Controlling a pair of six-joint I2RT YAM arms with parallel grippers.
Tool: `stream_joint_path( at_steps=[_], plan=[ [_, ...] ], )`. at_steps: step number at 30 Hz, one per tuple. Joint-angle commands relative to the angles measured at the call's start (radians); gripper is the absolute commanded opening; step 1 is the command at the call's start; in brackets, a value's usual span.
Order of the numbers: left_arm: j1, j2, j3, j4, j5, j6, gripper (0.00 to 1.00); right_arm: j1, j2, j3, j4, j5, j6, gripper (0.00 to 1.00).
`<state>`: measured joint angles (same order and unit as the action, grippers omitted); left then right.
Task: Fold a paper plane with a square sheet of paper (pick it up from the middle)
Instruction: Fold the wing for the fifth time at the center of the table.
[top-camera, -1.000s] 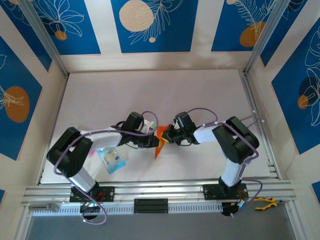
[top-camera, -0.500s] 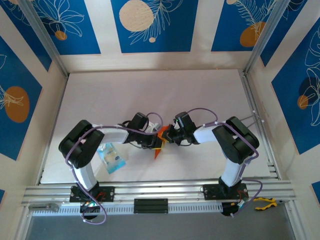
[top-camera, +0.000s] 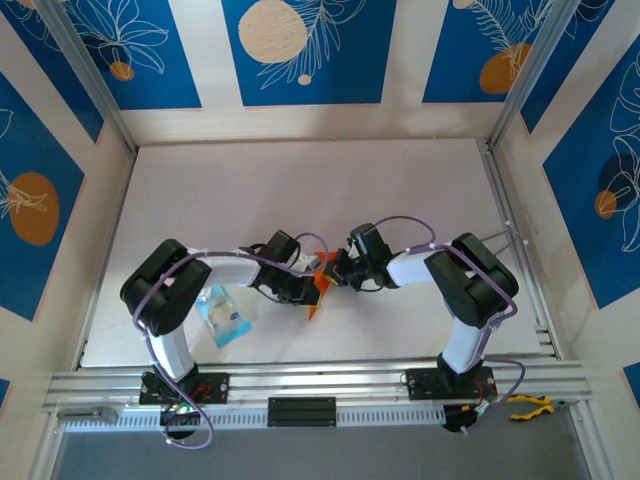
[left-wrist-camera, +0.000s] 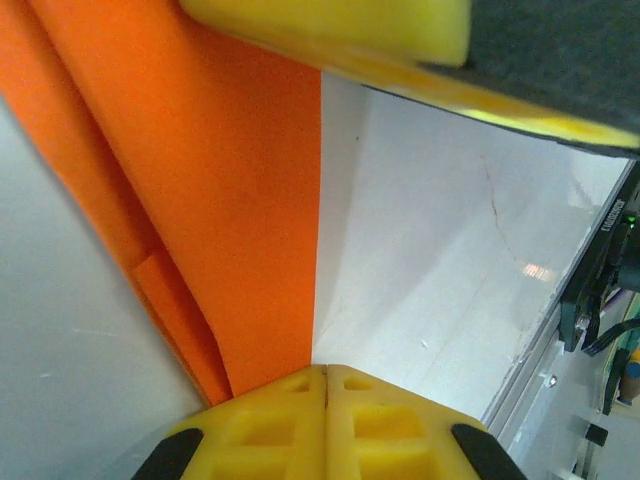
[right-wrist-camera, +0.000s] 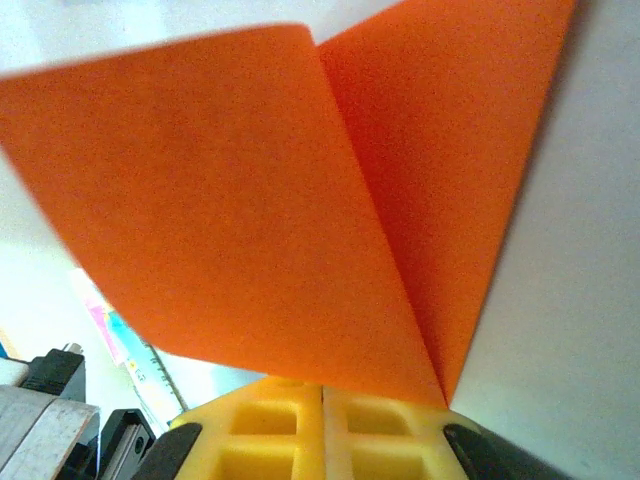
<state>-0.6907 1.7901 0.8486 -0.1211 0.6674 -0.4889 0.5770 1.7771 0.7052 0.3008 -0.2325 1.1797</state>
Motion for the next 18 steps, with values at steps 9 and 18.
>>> stream_joint_path(
  at_steps=[9, 18],
  plan=[
    [-0.01, -0.069, -0.057, -0.155, -0.032, 0.09, 0.08, 0.001, 0.047, -0.015, -0.129, 0.079, 0.011, 0.02],
    [-0.011, -0.17, -0.077, -0.164, -0.083, 0.083, 0.06, 0.001, 0.047, -0.011, -0.134, 0.076, 0.009, 0.02]
  ],
)
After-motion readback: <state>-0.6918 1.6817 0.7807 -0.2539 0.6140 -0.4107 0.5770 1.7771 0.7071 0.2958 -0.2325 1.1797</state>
